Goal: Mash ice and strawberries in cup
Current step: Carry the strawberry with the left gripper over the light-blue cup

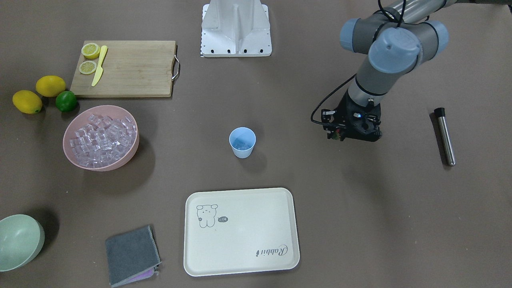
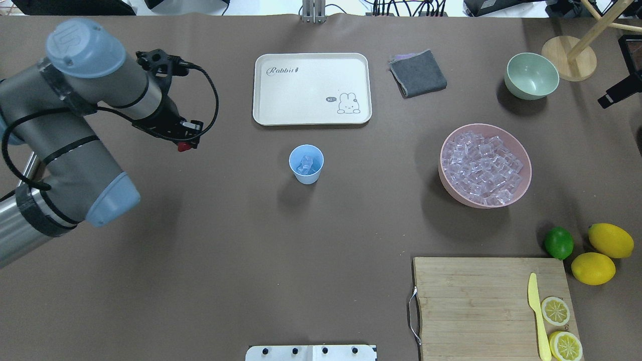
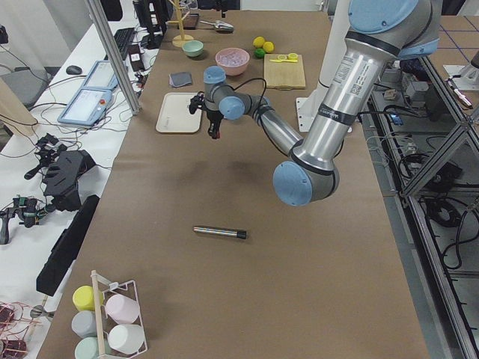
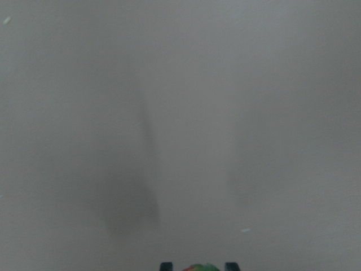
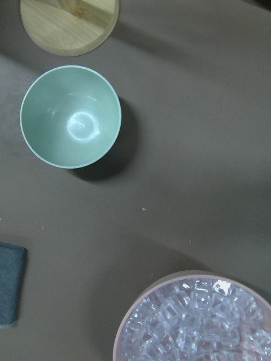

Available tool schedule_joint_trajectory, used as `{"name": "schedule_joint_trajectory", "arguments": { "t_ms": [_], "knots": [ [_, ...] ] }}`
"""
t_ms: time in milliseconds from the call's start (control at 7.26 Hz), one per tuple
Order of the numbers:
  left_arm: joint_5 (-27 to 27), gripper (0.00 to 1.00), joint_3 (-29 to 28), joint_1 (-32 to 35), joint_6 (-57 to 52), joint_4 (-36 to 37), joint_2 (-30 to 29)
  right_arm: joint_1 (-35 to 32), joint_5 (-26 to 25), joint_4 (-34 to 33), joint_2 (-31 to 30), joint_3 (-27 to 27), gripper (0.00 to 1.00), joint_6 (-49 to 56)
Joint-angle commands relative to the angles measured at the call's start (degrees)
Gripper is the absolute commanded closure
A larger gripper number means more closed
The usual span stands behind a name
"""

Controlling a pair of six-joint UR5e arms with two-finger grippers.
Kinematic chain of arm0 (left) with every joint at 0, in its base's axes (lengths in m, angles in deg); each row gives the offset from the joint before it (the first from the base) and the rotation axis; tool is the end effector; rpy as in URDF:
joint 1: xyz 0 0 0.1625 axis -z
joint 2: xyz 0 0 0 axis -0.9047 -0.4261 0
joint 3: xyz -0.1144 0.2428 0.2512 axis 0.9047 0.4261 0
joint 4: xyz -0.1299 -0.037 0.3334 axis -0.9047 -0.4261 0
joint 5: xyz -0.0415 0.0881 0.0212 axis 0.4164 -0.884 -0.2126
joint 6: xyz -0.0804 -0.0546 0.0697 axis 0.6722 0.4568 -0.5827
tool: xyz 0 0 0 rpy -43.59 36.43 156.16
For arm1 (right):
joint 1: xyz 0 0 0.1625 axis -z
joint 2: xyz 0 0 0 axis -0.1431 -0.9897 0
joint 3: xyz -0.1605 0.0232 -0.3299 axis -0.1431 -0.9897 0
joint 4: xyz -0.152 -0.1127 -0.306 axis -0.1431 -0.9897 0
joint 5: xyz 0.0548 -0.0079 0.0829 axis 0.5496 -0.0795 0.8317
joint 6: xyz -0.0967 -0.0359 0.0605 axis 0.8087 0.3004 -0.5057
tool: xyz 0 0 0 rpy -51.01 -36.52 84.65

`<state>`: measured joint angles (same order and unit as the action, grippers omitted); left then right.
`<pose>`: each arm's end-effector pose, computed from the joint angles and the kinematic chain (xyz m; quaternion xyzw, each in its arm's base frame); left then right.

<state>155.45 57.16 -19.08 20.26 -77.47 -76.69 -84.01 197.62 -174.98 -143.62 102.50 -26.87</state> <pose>0.3528 -0.4699 0.2734 0.0819 0.4196 0.0623 0.9019 -0.0692 -0.4898 0.4311 0.1228 -0.3691 -0.1865 0.9022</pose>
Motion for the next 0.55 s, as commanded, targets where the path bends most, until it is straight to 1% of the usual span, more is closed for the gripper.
{"name": "schedule_joint_trajectory", "arguments": {
  "t_ms": [0,138,275,413],
  "knots": [
    [-0.01,0.71,-3.24,-2.62,6.14,1.48,-8.92,-0.07,0.00,0.09,-0.09,-0.04,0.05,0.08],
    [-0.53,0.71,-6.04,-5.15,9.74,1.05,-12.79,-0.24,0.00,0.09,-0.09,0.05,0.05,0.08],
    [-0.54,0.71,-8.25,-6.40,13.17,-0.17,-14.83,-0.42,0.00,0.09,-0.18,0.05,0.05,0.00],
    [-2.19,0.71,-8.97,-7.63,15.64,-1.67,-15.46,-1.03,0.00,-0.08,-0.96,-0.04,0.02,-0.01]
  ]
}}
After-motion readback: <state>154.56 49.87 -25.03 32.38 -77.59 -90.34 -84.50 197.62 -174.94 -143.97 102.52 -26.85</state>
